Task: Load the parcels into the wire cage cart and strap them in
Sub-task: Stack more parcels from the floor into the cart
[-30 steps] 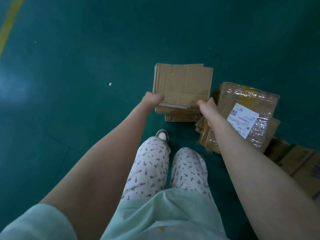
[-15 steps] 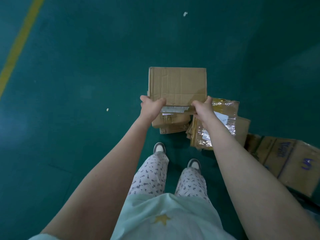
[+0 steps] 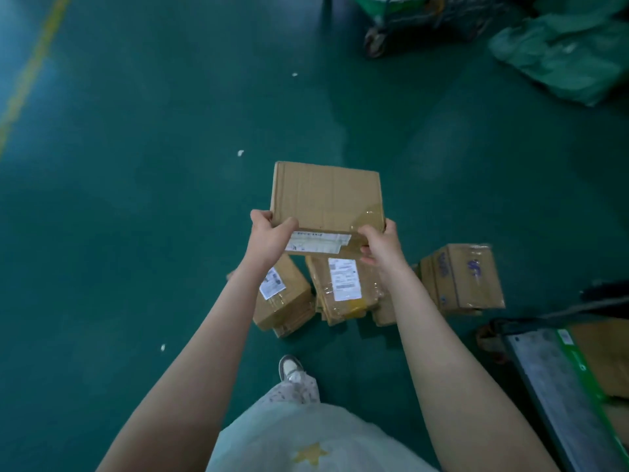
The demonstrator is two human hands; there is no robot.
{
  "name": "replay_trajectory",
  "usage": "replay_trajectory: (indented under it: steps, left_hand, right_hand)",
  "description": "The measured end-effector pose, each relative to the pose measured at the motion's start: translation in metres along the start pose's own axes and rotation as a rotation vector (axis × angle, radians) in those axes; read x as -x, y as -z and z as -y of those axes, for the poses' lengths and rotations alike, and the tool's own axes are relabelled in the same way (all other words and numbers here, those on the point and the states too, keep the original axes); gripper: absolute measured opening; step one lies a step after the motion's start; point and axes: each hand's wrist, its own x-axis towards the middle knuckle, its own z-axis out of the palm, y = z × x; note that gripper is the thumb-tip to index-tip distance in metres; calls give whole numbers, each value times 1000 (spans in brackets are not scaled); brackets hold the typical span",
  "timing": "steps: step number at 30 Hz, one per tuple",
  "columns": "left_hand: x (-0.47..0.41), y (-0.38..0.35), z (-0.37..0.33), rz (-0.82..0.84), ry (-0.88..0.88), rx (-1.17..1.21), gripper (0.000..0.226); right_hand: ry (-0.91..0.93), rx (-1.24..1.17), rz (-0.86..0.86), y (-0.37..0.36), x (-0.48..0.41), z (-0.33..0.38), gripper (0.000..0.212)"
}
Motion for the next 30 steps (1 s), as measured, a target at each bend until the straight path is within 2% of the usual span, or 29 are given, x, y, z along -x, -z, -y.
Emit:
replay_trajectory:
  steps: [4, 9, 15, 20, 24, 30]
  left_hand:
    - [32, -35, -19, 119, -73, -88, 49]
    - [110, -101, -23, 309, -169, -167, 38]
    - [201, -178, -16, 566, -256, -297, 52]
    - [279, -237, -14, 731, -328, -325, 51]
    - [327, -281, -8, 853, -393, -379, 36]
    - [370, -343, -3, 999, -422, -464, 35]
  right_hand:
    - [21, -113, -122, 56, 38, -9, 41]
    - [1, -221, -324, 143, 110, -52, 52]
    - [-14, -357, -553, 236, 208, -118, 47]
    - [7, -480, -742, 294, 279, -162, 32]
    - [-33, -553, -865, 336, 319, -197, 51]
    - [-56, -655, -1010, 384, 345, -240, 50]
